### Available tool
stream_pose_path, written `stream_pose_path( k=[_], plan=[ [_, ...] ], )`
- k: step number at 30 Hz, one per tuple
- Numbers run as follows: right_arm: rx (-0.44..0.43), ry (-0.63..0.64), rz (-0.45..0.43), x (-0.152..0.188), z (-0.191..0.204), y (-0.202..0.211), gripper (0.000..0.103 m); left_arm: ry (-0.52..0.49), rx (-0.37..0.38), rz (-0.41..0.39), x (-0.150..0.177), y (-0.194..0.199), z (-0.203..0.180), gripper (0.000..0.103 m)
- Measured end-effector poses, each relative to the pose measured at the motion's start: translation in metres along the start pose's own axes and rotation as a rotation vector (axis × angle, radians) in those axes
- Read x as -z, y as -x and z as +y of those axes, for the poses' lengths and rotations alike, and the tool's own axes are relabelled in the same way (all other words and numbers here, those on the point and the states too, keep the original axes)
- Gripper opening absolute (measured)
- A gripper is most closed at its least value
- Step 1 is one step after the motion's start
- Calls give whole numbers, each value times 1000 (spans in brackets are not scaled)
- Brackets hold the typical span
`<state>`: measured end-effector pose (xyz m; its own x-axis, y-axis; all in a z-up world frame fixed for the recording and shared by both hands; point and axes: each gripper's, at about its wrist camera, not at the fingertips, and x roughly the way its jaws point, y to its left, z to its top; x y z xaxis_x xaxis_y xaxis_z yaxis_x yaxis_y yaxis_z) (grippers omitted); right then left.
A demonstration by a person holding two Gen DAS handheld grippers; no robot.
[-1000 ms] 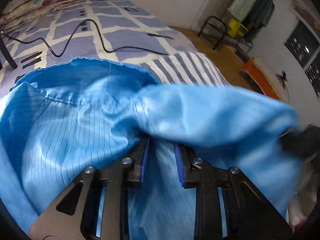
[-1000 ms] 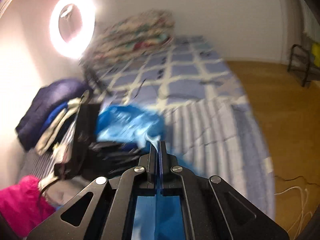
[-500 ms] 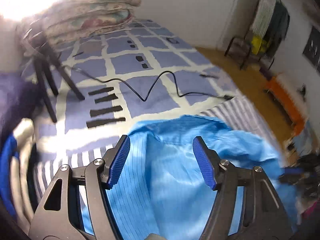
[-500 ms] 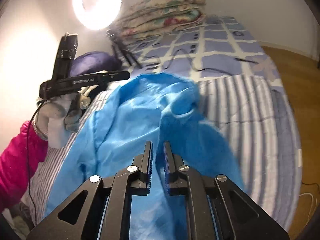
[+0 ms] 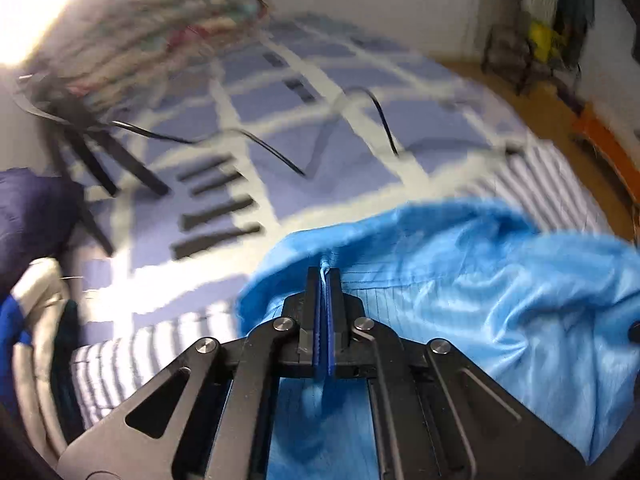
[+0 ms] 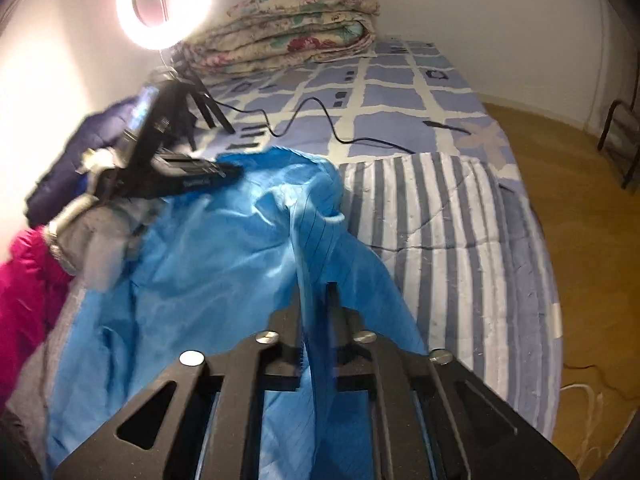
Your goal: Fold large clothes
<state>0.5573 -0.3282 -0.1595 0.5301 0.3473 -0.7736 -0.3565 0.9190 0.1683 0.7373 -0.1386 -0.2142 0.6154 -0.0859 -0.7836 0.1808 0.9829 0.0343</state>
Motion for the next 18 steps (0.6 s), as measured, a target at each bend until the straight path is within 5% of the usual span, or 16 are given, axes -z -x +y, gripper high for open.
stream_pose_path(
  k=[3,6,8,12,18],
  plan=[
    [88,28,-53,1,7,8,1,131,-65,-140,-1,30,24,0],
    [174,51,-88,-3,15,3,1,136,-179,-129,-1,15,34,0],
    [113,50,-62,-6,21,-11,1,103,-191,-86,1,0,30,0],
    [-179,-9,114,-8,30,-55,2,75,-178,-53,-2,-2,21,7],
    [-251,-22,135,1,31,-45,11,109,-65,-162,-10,52,19,9]
  ],
)
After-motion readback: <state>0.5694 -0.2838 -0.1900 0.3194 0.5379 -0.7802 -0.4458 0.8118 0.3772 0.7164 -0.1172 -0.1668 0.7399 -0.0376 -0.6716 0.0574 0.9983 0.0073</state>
